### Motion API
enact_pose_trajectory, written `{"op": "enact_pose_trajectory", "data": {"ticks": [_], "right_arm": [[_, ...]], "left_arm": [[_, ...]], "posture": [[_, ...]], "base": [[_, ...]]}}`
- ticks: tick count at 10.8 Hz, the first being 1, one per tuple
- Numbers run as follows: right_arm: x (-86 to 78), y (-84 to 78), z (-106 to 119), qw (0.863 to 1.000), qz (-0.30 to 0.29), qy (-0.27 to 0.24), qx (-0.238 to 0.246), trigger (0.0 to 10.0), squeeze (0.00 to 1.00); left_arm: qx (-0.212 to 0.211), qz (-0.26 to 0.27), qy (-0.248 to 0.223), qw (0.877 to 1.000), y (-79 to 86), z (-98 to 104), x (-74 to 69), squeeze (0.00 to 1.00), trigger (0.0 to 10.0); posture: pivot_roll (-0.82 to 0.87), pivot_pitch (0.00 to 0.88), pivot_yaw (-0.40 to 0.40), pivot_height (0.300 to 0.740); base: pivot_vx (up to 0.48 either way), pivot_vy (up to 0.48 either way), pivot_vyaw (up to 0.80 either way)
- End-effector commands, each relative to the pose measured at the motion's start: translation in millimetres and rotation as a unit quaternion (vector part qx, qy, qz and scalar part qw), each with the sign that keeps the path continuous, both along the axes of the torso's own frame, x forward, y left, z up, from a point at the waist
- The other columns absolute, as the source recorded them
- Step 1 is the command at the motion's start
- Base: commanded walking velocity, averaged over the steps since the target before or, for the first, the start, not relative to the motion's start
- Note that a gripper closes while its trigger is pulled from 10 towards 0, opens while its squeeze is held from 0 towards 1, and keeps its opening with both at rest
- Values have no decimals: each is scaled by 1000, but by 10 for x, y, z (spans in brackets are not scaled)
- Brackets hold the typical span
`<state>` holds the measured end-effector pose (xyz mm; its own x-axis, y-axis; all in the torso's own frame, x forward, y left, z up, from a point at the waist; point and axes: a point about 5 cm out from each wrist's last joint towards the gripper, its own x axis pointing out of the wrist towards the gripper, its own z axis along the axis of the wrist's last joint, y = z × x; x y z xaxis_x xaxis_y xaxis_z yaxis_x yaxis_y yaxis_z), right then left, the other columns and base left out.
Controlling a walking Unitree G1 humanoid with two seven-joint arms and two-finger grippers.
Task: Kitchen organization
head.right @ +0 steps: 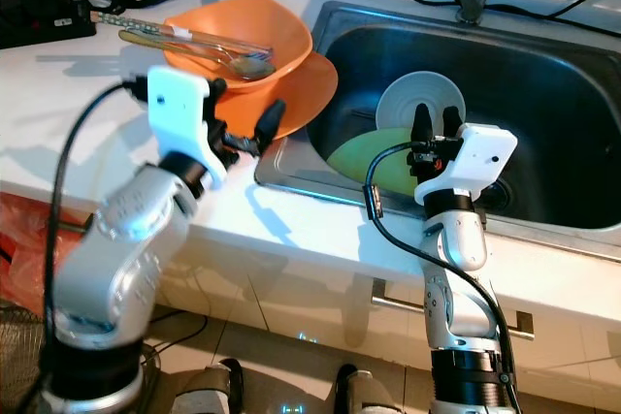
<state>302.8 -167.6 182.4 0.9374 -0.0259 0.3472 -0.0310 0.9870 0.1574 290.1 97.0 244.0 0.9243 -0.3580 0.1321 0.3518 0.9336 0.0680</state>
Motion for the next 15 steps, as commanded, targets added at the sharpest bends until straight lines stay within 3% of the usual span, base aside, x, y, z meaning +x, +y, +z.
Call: {"op": "enact_pose_trajectory", "data": {"ticks": [1,3,5,6,9,13,15], "right_arm": [[10,5,-116,1000,0,31,3,10000,0],[32,14,-104,1000,2,30,2,10000,0],[31,24,-107,1000,2,28,4,10000,0],[28,30,-107,1000,3,27,6,10000,0],[29,20,-106,1000,3,27,5,10000,0],[45,11,-114,1000,0,31,0,10000,0],[50,32,-121,999,2,34,0,10000,0]], "left_arm": [[-5,-5,21,1000,8,21,1,0,10000],[9,-18,50,999,99,103,53,0,10000],[20,-61,-10,998,46,284,-8,0,10000],[7,-85,-17,996,-33,334,-57,0,10000],[23,-130,-23,991,-123,402,-141,0,10000],[19,-167,28,985,-216,282,-173,0,10000],[37,-149,74,985,-171,116,-146,0,10000]], "posture": [[142,204,-19,740],[148,203,-12,740],[148,198,-11,740],[146,197,-13,740],[147,196,-11,740],[146,197,-13,740],[153,204,-14,740]], "base": [[0,0,0],[0,0,0],[0,0,0],[0,0,0],[0,0,0],[0,0,0],[0,0,0]]}}
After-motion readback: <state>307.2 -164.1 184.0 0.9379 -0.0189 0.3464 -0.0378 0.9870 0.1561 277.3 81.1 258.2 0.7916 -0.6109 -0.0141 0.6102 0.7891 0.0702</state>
